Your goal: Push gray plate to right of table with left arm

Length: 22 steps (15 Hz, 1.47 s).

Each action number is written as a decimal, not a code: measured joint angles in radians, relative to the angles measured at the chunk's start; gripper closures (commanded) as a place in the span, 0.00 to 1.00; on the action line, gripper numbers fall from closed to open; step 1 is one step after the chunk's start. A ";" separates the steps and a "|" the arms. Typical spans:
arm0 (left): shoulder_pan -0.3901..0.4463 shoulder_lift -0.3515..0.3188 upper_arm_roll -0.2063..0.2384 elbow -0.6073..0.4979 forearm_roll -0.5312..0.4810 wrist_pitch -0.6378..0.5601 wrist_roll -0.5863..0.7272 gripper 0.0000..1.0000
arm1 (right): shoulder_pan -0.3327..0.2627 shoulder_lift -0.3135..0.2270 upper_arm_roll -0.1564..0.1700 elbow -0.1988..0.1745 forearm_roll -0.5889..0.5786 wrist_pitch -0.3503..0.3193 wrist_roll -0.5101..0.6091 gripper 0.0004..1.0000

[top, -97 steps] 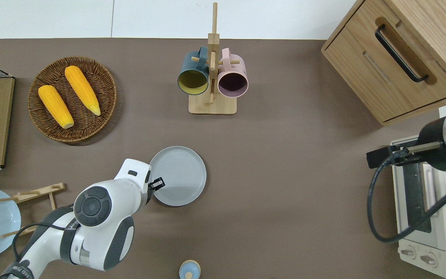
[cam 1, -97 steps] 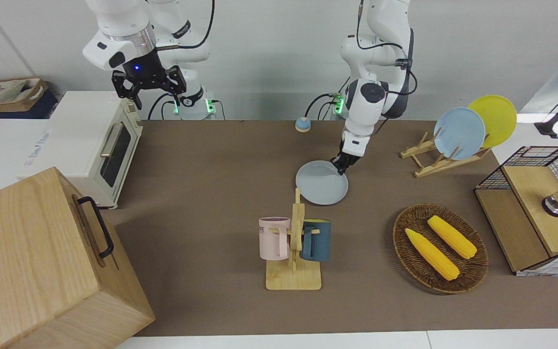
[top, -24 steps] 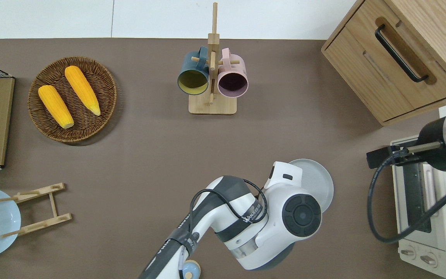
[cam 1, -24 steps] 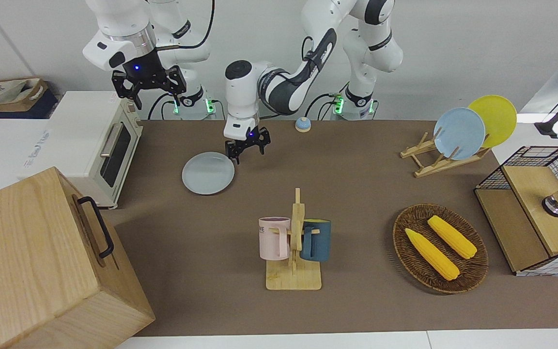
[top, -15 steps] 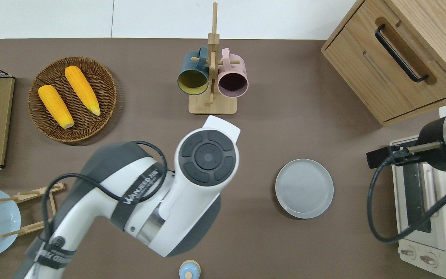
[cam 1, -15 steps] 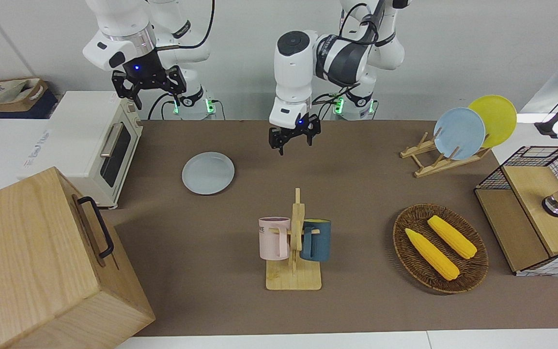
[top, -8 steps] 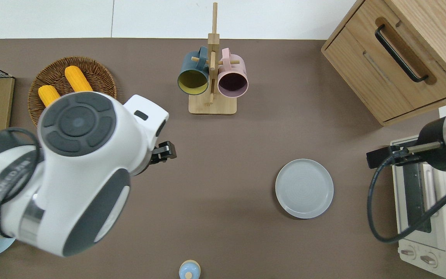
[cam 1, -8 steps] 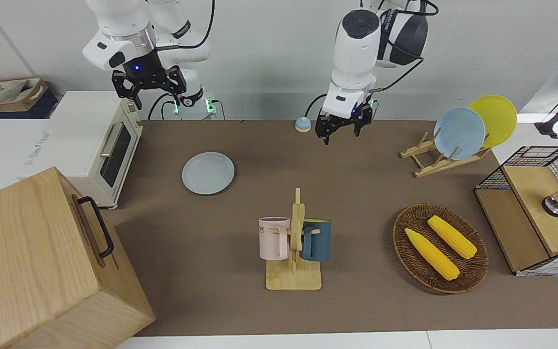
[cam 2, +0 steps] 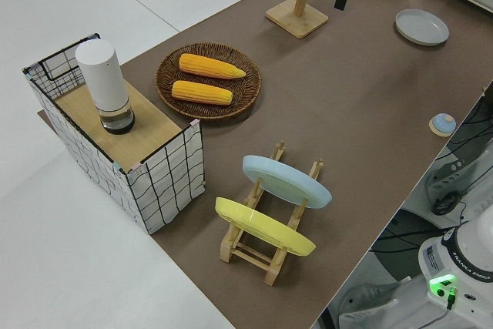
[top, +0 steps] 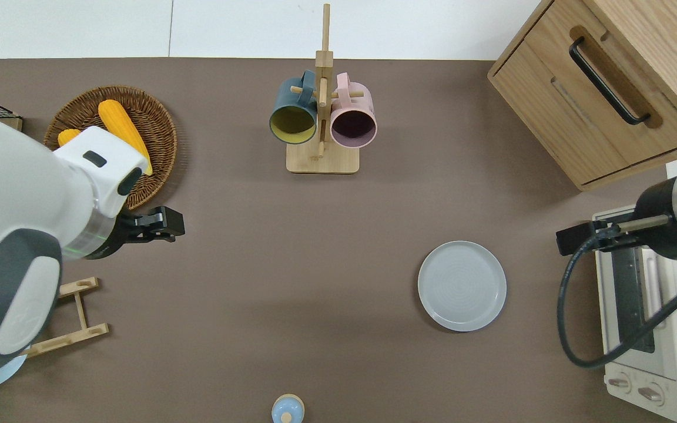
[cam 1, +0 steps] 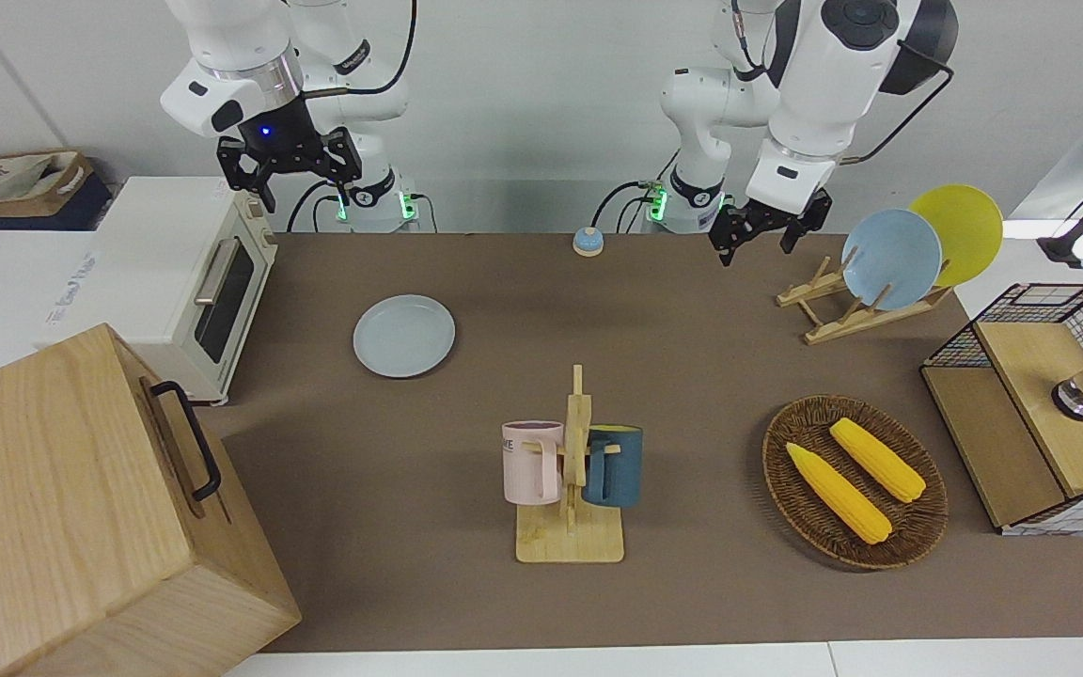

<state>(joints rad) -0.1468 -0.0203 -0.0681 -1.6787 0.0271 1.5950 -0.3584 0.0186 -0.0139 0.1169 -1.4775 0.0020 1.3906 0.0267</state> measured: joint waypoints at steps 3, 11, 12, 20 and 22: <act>0.053 -0.002 0.001 0.000 -0.013 0.000 0.103 0.01 | 0.000 0.000 0.000 0.000 0.000 0.000 0.000 0.02; 0.075 -0.078 0.039 -0.130 -0.015 0.072 0.204 0.01 | 0.000 0.000 0.000 0.000 0.000 0.000 0.000 0.02; 0.075 -0.094 0.039 -0.158 -0.015 0.089 0.205 0.00 | 0.000 0.000 0.000 0.000 0.000 0.000 0.000 0.02; 0.075 -0.138 0.063 -0.220 -0.050 0.116 0.215 0.00 | 0.000 0.000 0.000 0.000 0.000 0.000 0.000 0.02; 0.074 -0.143 0.059 -0.218 -0.052 0.110 0.230 0.00 | 0.000 0.000 0.000 0.000 0.000 0.000 0.000 0.02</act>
<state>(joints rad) -0.0728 -0.1635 -0.0094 -1.8970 -0.0248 1.7050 -0.1286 0.0186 -0.0139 0.1169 -1.4775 0.0020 1.3906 0.0267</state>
